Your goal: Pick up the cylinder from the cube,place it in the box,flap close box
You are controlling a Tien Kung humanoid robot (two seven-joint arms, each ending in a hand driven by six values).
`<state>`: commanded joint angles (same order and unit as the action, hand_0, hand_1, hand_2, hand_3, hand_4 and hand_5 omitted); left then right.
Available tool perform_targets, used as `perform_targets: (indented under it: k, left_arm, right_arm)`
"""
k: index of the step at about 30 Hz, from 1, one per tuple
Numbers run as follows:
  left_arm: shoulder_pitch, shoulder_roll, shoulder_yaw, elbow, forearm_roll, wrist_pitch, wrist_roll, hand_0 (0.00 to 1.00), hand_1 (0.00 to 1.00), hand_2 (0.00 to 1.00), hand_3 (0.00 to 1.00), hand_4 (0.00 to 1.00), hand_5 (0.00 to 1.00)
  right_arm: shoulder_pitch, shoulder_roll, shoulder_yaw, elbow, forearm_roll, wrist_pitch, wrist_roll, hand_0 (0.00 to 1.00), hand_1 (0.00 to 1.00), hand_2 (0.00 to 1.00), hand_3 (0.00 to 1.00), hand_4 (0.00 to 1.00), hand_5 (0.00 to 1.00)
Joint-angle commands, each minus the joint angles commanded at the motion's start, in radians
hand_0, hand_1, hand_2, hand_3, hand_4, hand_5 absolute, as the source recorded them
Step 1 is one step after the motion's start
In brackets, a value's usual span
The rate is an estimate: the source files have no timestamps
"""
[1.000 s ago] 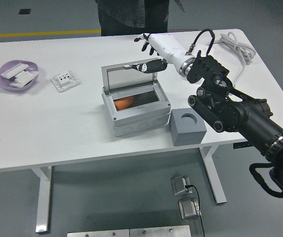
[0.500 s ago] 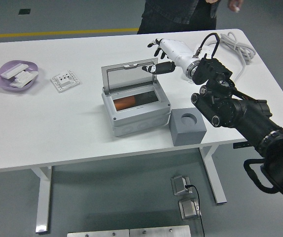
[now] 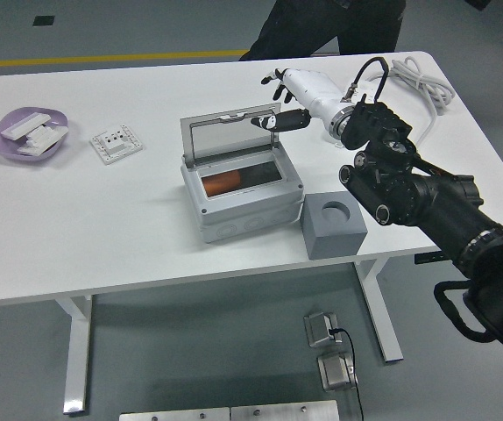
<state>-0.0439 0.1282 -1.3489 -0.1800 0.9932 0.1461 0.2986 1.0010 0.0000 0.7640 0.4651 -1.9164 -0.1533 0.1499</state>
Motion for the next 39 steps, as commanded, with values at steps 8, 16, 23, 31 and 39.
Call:
perform_targets:
  k: [8, 16, 23, 31, 39]
  left_arm:
    - [0.006, 0.001, 0.006, 0.000, -0.008, -0.002, 0.000, 0.647, 0.552, 0.512, 0.606, 0.580, 0.164]
    - [0.012, -0.006, 0.008, 0.000, -0.017, -0.001, -0.003, 0.647, 0.551, 0.512, 0.606, 0.580, 0.164]
    - [0.018, -0.010, 0.008, 0.000, -0.023, 0.000, -0.007, 0.647, 0.551, 0.512, 0.606, 0.580, 0.164]
    - [0.026, -0.017, 0.013, 0.000, -0.033, -0.001, -0.015, 0.647, 0.552, 0.512, 0.606, 0.580, 0.164]
    - [0.031, -0.025, 0.016, 0.000, -0.039, -0.002, -0.020, 0.647, 0.552, 0.513, 0.606, 0.580, 0.163]
  right_arm:
    - [-0.001, 0.000, -0.029, 0.019, 0.019, -0.003, -0.002, 0.516, 0.557, 0.630, 0.804, 0.906, 0.540]
    - [-0.009, 0.000, -0.092, 0.090, 0.040, -0.010, -0.014, 0.529, 0.569, 0.636, 0.804, 0.915, 0.563]
    - [-0.016, -0.018, -0.149, 0.164, 0.046, -0.012, -0.031, 0.539, 0.575, 0.639, 0.806, 0.916, 0.567]
    - [-0.029, -0.058, -0.198, 0.260, 0.051, -0.012, -0.053, 0.529, 0.574, 0.638, 0.806, 0.915, 0.567]
    - [-0.063, -0.098, -0.235, 0.357, 0.043, -0.008, -0.077, 0.518, 0.571, 0.637, 0.807, 0.915, 0.568]
